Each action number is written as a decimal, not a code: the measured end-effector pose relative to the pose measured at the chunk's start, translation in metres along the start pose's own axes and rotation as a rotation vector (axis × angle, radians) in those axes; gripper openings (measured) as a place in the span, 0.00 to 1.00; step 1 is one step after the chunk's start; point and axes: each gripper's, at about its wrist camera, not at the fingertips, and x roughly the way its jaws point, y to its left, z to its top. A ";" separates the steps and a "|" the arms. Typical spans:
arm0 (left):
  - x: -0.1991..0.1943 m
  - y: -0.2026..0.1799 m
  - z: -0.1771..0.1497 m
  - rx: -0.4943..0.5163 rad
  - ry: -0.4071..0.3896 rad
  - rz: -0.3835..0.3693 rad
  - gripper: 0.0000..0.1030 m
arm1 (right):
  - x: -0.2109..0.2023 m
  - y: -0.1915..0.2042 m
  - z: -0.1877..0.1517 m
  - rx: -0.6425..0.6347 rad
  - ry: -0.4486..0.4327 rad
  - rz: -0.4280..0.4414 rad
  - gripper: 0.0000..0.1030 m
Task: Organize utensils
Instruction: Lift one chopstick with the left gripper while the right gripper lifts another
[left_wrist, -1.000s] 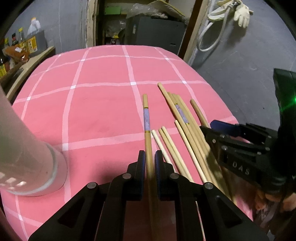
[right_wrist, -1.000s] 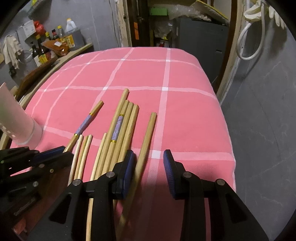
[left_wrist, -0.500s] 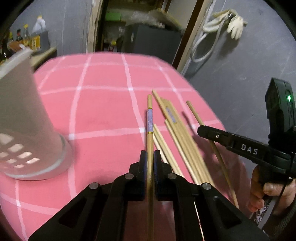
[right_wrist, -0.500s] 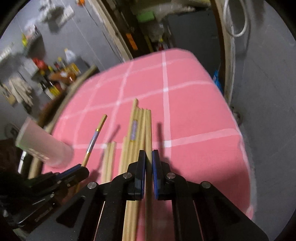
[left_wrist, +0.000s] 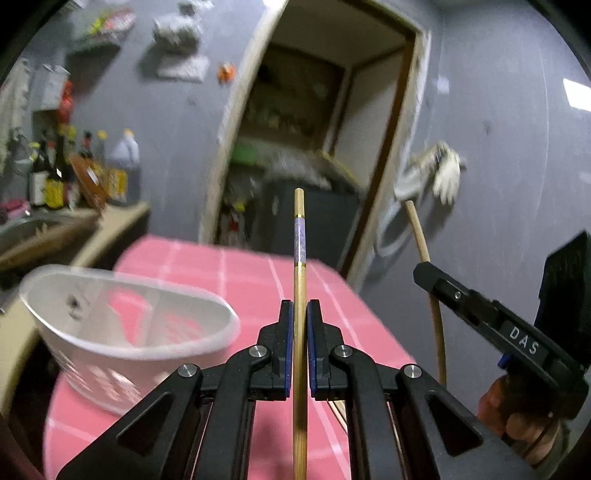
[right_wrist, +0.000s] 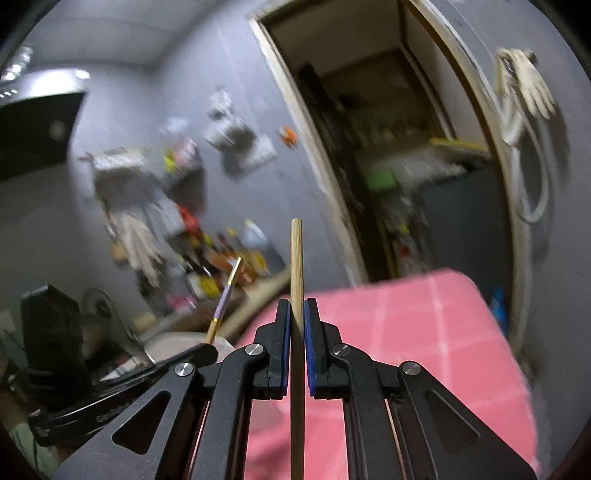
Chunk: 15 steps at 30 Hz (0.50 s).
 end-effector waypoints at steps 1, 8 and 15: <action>-0.006 0.005 0.006 -0.008 -0.025 0.007 0.05 | 0.009 0.009 0.005 0.002 -0.029 0.030 0.05; -0.043 0.072 0.058 -0.079 -0.198 0.108 0.05 | 0.050 0.051 0.037 0.001 -0.211 0.180 0.05; -0.066 0.148 0.084 -0.150 -0.376 0.243 0.05 | 0.075 0.083 0.054 -0.043 -0.337 0.228 0.05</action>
